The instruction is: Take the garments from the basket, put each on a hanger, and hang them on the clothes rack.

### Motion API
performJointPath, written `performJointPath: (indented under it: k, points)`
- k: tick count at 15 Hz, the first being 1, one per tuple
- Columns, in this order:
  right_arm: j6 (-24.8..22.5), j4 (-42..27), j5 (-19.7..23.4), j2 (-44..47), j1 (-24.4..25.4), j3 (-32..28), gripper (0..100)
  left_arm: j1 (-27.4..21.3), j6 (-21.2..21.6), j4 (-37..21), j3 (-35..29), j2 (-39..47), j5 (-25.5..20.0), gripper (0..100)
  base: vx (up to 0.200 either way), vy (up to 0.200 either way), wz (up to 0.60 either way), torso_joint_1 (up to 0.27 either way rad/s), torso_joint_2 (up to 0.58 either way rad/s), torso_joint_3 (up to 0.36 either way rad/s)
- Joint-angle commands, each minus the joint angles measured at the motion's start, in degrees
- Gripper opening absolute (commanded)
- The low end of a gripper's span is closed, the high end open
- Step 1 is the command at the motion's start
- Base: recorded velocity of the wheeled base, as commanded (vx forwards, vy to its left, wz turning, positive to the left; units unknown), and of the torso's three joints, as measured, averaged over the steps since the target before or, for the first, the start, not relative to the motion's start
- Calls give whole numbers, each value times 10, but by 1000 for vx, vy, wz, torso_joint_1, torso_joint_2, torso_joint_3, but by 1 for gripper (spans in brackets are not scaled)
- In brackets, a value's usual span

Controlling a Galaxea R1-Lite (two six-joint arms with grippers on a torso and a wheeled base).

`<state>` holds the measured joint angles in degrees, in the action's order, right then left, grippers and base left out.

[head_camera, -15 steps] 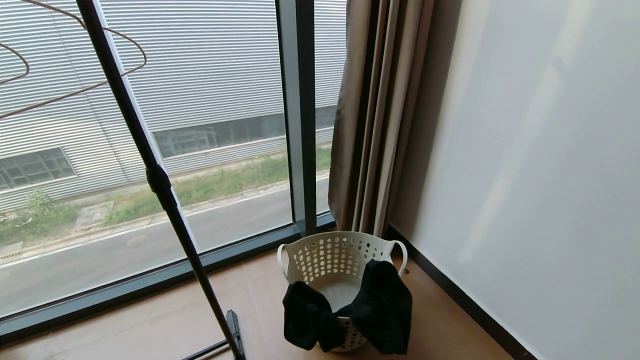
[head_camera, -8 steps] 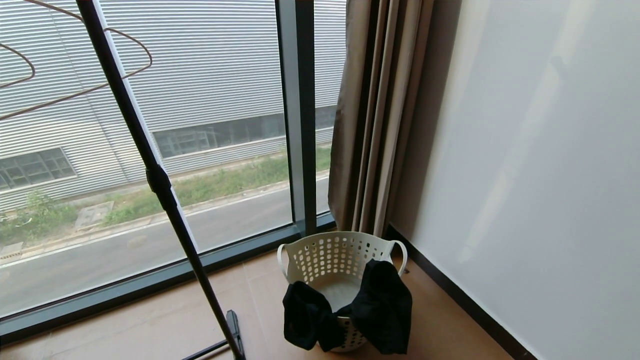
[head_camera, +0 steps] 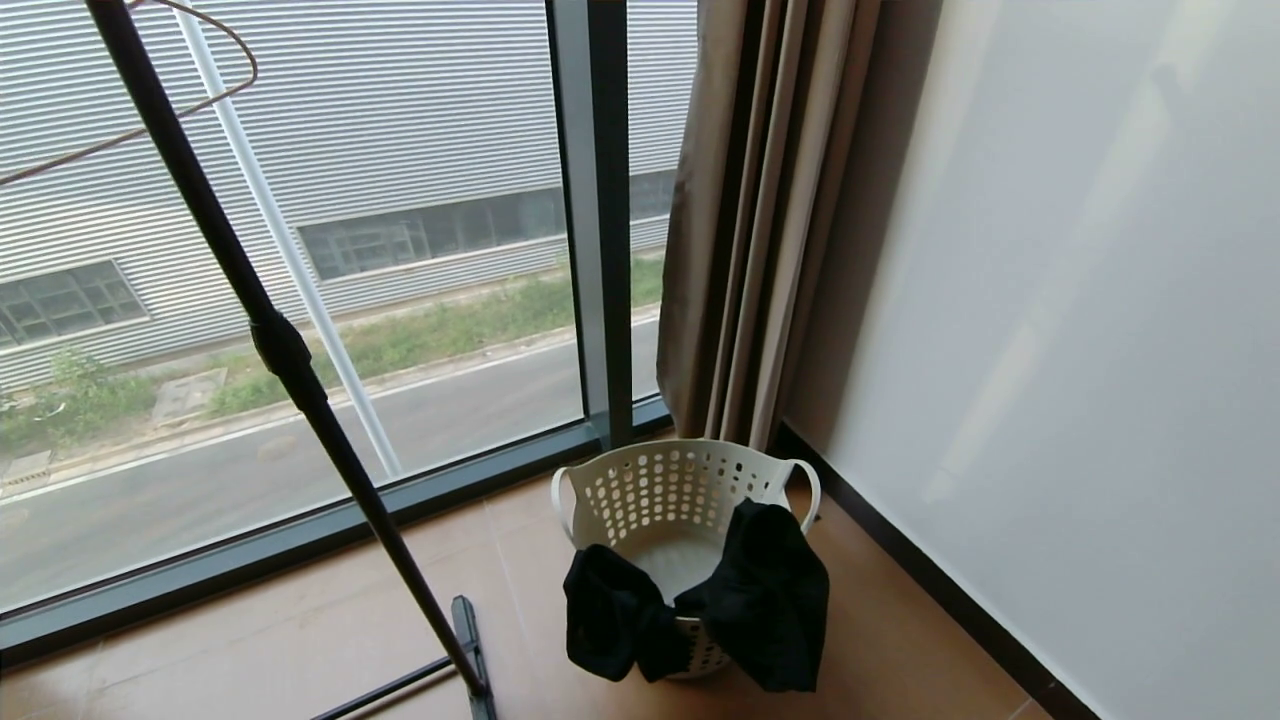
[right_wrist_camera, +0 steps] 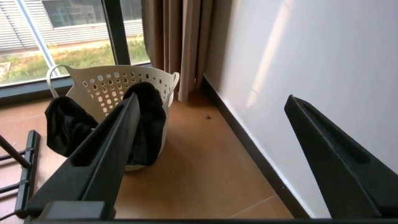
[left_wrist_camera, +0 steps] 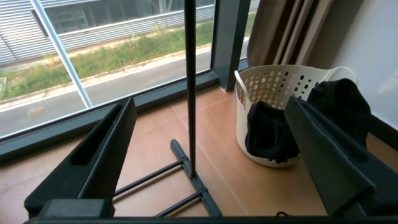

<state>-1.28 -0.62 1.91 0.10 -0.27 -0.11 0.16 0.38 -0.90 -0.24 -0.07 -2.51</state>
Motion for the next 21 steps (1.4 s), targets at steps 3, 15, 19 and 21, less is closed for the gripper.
performJointPath:
  k: [3,15,19,21]
  points:
    - [0,0,0,0,0,-1,100,0,-3,0,0,1,1,100,0,0,0,1,5,-198]
    - [-2,-1,0,0,0,-1,100,0,-3,0,0,1,4,100,0,0,0,3,4,-198]
    - [-5,-1,1,0,0,-1,100,0,-2,0,0,1,4,100,0,0,0,2,4,-198]
    - [-4,-1,1,0,0,-1,100,0,-2,0,0,1,3,100,0,0,0,5,2,-203]
